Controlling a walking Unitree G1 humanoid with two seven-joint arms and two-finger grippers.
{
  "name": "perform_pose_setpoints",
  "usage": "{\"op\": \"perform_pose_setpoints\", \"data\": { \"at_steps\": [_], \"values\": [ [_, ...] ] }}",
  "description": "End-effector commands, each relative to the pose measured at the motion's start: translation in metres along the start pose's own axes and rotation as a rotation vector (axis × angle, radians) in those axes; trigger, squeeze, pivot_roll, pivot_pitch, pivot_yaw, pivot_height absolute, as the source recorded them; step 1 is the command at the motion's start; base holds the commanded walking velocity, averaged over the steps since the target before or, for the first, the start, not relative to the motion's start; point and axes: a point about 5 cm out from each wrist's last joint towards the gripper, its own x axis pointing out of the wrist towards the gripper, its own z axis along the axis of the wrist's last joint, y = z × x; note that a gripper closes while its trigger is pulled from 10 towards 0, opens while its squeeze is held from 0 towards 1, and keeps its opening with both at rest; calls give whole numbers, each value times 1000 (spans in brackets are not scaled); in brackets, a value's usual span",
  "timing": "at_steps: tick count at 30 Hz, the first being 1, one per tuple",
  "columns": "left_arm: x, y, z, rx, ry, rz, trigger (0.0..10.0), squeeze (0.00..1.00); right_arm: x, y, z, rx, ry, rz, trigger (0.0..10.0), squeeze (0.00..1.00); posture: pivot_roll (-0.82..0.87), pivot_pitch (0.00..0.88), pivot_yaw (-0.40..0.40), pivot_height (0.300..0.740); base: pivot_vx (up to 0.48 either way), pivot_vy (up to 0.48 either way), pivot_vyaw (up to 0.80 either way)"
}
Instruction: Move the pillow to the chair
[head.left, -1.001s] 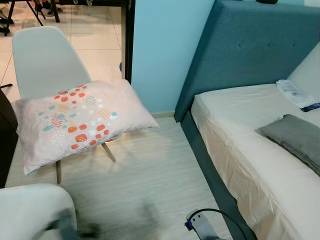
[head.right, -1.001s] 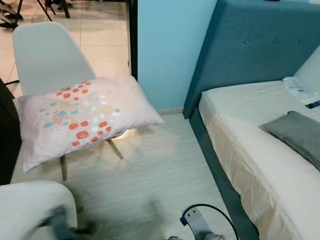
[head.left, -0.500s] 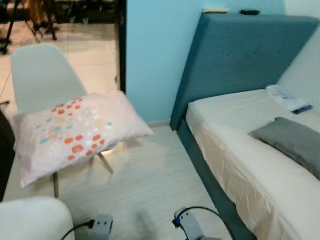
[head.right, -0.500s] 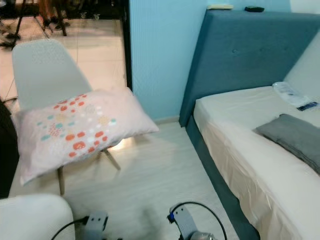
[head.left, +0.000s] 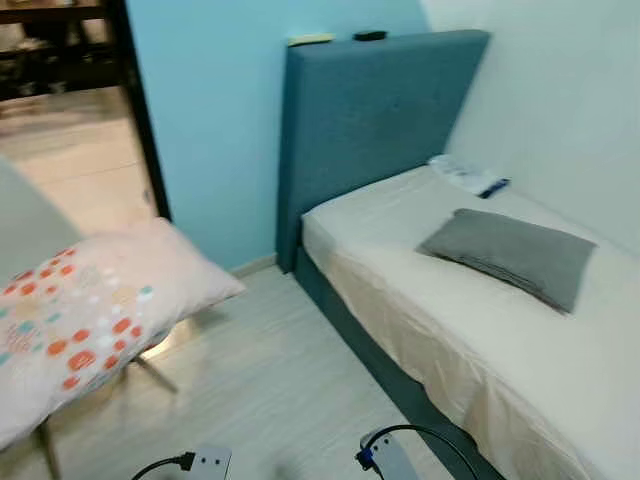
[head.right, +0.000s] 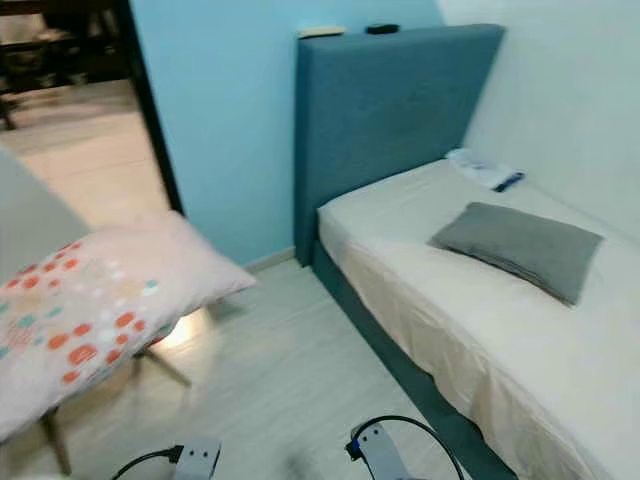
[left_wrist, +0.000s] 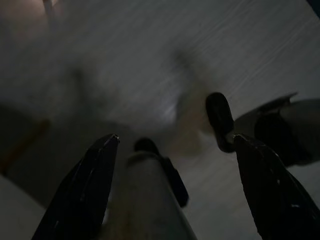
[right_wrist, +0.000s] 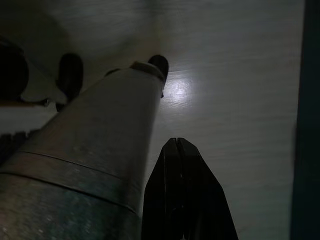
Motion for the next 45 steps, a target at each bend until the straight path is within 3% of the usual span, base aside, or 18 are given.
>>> {"op": "perform_pose_setpoints", "data": {
  "at_steps": [1, 11, 14, 16, 18, 21, 24, 26, 33, 37, 41, 45],
  "values": [
    [0, 6, 3, 9, -12, 15, 10000, 0, 0, -1, -4, -3, 14, -6, 10000, 0, 23, 0, -73, 740, 0, 0, -581],
    [-1, 17, 1, -69, 11, 36, 10000, 0, 0, -1, 0, -19, -10, -39, 10000, 0, 11, 0, -72, 740, 0, 0, -582],
    [-2, 26, 0, -62, 13, 94, 10000, 0, 0, -3, 7, 14, -44, -61, 10000, 0, 11, 0, -83, 740, 0, 0, -587],
    [-2, 32, 1, -131, 7, 114, 10000, 0, 0, -3, 12, 23, -60, -59, 10000, 0, 18, 0, -89, 740, 0, 0, -587],
    [-2, 39, 5, -227, -20, 145, 10000, 0, -1, -6, 18, 12, -68, -114, 10000, 0, 32, 7, -99, 740, 0, 0, -597],
    [-2, 41, 7, -245, -26, 158, 10000, 0, 0, 2, 34, -8, -106, -97, 10000, 0, 55, 18, -113, 740, 0, 0, -596],
    [-3, 43, 5, -271, -26, 170, 10000, 0, 0, 16, 60, 87, -200, -22, 10000, 0, 74, 35, -108, 740, 0, 0, -596],
    [-4, 44, 3, -275, -24, 166, 10000, 0, -1, 16, 69, 55, -216, -25, 10000, 0, 68, 23, -79, 740, 0, 0, -597],
    [-7, 38, -14, -217, 52, 135, 10000, 0, -4, -4, 61, 122, -194, -119, 10000, 0, 58, 24, -51, 740, 0, 0, -599],
    [-4, 28, -8, -187, 38, 90, 10000, 0, -8, -19, 59, 120, -198, -162, 10000, 0, 57, 38, -65, 740, 0, 0, -598],
    [-4, 29, -8, -239, 34, 101, 10000, 0, -12, -28, 63, 197, -228, -187, 10000, 0, 17, 33, -66, 740, 0, 0, -600],
    [-5, 28, -12, -280, 38, 112, 10000, 0, -14, -28, 71, 183, -263, -170, 10000, 0, 8, 42, -65, 740, 0, 0, -603]
  ]
}}
